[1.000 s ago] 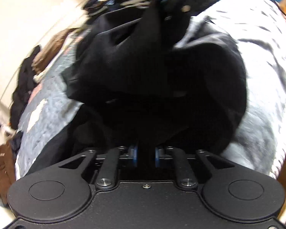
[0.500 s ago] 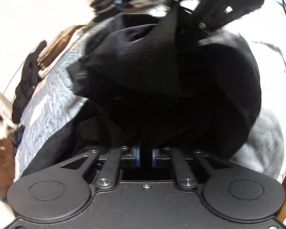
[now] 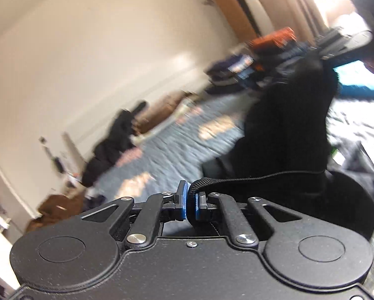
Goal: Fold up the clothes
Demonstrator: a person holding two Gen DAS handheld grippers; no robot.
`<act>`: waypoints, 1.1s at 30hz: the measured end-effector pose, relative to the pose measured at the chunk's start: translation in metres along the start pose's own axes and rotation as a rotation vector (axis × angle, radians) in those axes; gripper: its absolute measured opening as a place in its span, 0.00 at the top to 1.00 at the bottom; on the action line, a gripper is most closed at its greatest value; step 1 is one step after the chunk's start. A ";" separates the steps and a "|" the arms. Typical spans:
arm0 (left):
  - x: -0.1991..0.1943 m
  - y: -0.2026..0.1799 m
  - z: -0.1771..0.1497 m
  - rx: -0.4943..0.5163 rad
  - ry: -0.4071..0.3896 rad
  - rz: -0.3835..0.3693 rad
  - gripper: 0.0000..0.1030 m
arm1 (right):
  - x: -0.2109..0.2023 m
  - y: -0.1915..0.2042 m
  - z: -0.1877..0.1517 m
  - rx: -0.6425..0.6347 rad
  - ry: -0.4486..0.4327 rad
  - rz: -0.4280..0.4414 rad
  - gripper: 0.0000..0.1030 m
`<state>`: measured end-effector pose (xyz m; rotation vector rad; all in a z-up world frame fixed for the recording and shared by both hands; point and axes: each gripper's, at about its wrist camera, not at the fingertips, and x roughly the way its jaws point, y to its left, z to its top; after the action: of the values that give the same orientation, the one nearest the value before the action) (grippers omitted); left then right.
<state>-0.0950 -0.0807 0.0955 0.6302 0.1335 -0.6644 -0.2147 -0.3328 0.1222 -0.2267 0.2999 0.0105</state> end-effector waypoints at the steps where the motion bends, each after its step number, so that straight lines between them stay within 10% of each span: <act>1: -0.006 0.008 0.008 -0.003 -0.017 0.027 0.94 | -0.004 -0.007 0.006 0.019 -0.016 -0.016 0.95; 26: -0.216 0.054 0.259 0.056 -0.644 0.509 0.95 | -0.196 -0.066 0.191 0.087 -0.560 -0.193 0.95; 33: -0.188 0.041 0.293 0.072 -0.659 0.517 0.95 | -0.197 -0.075 0.218 0.034 -0.603 -0.258 0.95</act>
<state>-0.2412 -0.1272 0.4110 0.4587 -0.6505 -0.3454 -0.3356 -0.3528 0.3991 -0.2164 -0.3306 -0.1783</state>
